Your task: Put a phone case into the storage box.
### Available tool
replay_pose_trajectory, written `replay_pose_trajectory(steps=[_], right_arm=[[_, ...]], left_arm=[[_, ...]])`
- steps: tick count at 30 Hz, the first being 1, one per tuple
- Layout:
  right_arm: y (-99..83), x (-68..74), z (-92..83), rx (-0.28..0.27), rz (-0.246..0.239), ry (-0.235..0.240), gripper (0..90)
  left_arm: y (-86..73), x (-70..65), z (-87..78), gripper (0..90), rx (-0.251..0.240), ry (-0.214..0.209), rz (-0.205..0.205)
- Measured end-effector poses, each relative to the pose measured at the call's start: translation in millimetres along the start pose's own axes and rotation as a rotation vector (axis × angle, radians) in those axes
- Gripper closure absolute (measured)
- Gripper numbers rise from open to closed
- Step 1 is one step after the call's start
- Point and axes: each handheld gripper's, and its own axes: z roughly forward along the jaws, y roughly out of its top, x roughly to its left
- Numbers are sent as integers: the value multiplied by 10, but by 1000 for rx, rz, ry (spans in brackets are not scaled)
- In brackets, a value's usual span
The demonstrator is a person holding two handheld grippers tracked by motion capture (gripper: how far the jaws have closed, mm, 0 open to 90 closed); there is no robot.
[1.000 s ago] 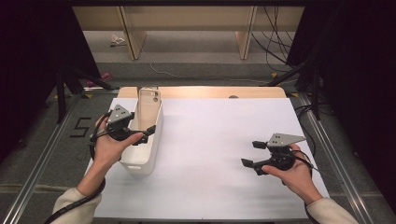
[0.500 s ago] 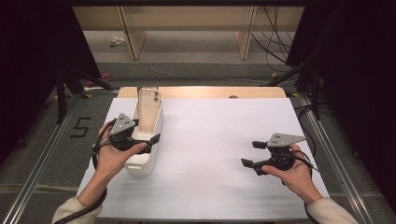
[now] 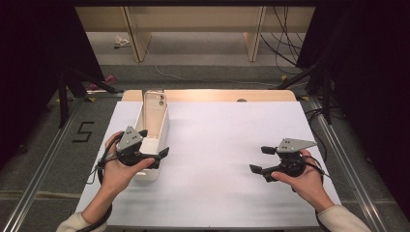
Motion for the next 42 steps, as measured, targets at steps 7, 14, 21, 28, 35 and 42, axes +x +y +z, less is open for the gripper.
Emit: replay_pose_trajectory(steps=[7, 14, 21, 28, 35, 42], right_arm=[[-14, -5, -33, 0, 2, -3, 163], [-27, -7, -59, -3, 3, -7, 163], [-50, -16, -104, -6, 8, -12, 163], [-72, -21, -145, -6, 11, -16, 163], [-98, -18, -179, -9, 12, -17, 163], [-104, -8, -188, -10, 12, -14, 163]], left_arm=[[-50, -57, -10, 24, 5, -10, 7], [-77, -95, -20, 23, 11, -27, 19], [-111, -130, -34, 23, 14, -37, 26], [-141, -152, -50, 21, 12, -40, 40], [-188, -178, -64, 15, 16, -43, 54], [-223, -215, -71, 13, 19, -40, 66]])
